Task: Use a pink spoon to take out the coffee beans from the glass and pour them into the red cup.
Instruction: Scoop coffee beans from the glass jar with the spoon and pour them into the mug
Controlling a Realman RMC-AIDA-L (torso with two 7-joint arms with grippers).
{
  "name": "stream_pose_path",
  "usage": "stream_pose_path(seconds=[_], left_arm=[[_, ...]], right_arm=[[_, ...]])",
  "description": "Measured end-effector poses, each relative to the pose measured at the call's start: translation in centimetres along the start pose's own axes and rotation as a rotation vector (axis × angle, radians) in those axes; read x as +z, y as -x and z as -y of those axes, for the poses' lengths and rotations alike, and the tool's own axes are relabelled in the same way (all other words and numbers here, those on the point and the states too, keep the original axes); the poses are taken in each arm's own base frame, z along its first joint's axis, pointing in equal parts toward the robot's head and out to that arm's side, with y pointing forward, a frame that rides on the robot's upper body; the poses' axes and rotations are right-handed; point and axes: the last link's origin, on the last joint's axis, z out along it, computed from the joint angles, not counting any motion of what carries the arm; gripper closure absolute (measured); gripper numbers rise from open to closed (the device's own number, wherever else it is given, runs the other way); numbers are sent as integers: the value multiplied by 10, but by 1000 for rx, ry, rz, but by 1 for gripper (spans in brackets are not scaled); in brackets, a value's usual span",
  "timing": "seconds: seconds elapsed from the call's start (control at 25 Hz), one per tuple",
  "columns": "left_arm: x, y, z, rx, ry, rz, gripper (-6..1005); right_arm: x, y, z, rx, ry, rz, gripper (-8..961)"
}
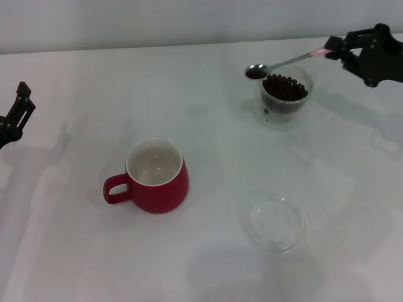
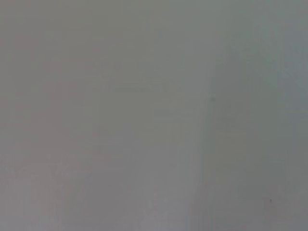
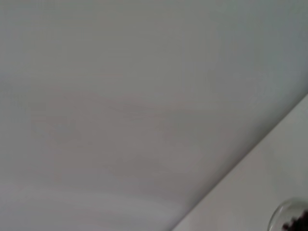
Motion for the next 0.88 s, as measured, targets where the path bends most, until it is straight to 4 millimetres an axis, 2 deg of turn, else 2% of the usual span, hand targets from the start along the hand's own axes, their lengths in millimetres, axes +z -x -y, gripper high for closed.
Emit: stream_pose_path(seconds=[0.28,0.68,0.88], left_arm=[[-2,1,1,0,-3,3,108],[-3,1,1,-3,-9,3,107],[-4,1,2,-5,-17,3,108]], right_arm=[[22,-22,-9,-4,28,-129,786],[76,-66,-25,-58,48,-306,785],[88,-82,-25,-116,39,-329,784]])
